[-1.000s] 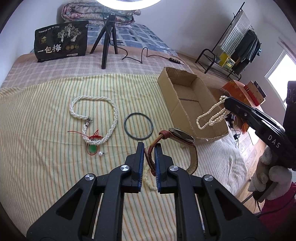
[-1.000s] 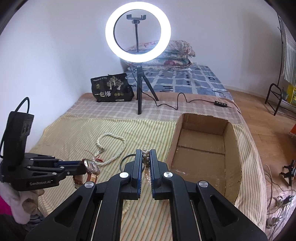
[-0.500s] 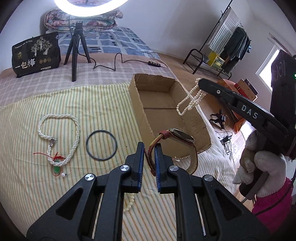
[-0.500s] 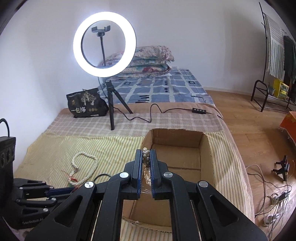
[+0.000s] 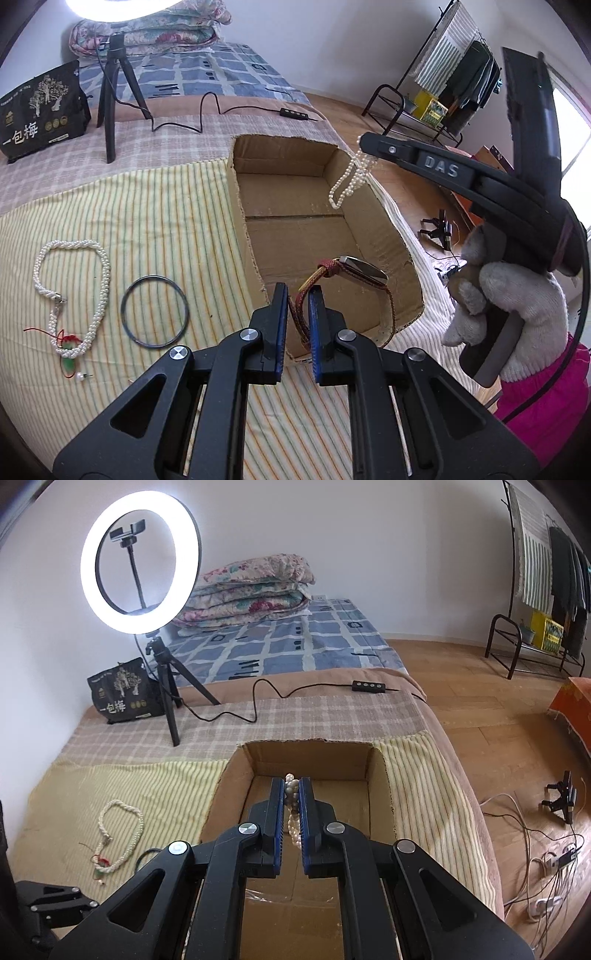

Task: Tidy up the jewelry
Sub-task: 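Carry both items over the cardboard box and open right gripper to drop pearls, then lower the watch into the cardboard box and open the left gripper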

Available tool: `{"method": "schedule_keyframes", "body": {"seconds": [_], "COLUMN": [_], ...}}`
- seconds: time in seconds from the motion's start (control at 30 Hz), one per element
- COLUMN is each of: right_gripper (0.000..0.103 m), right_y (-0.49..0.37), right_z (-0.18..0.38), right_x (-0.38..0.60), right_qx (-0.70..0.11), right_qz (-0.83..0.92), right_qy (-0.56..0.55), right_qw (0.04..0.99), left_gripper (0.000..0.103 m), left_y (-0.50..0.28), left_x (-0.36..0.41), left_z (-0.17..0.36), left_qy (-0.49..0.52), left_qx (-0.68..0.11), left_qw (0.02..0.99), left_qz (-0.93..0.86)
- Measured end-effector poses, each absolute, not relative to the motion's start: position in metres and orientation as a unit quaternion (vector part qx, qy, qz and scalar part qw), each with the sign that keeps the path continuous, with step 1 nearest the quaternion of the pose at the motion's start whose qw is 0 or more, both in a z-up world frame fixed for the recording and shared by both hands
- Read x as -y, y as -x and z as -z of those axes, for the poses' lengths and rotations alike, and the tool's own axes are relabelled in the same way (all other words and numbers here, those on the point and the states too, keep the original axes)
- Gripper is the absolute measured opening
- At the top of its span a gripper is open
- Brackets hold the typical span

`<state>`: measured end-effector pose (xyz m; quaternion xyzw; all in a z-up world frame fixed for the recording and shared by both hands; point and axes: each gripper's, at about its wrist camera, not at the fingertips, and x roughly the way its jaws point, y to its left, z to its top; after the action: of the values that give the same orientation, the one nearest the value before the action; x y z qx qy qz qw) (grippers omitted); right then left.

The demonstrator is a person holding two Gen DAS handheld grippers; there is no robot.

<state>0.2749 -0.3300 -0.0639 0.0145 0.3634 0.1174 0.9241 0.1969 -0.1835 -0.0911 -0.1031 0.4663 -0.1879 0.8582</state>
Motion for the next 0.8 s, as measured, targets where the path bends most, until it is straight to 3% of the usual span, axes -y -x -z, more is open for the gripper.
{"method": "schedule_keyframes", "body": {"seconds": [0.67,0.73,0.8], "right_gripper": [0.008,0.021,0.054], "right_y": [-0.308,-0.308,-0.307], "right_z": [0.087,0.086,0.085], "right_x": [0.348,0.348,0.348], "right_qx": [-0.384,-0.385,-0.382], "right_qz": [-0.102,-0.100,-0.089], "right_qy": [-0.034,-0.035,-0.033], "right_qw": [0.917,0.917,0.919], "left_gripper": [0.012,0.022,0.038], "left_y": [-0.208,-0.209,-0.208], "left_x": [0.208,0.208,0.207], "left_z": [0.109,0.108,0.106], "left_qy": [0.084,0.087,0.090], "left_qx": [-0.473,-0.473,-0.470], "left_qw": [0.857,0.856,0.857], "left_qz": [0.189,0.190,0.189]}}
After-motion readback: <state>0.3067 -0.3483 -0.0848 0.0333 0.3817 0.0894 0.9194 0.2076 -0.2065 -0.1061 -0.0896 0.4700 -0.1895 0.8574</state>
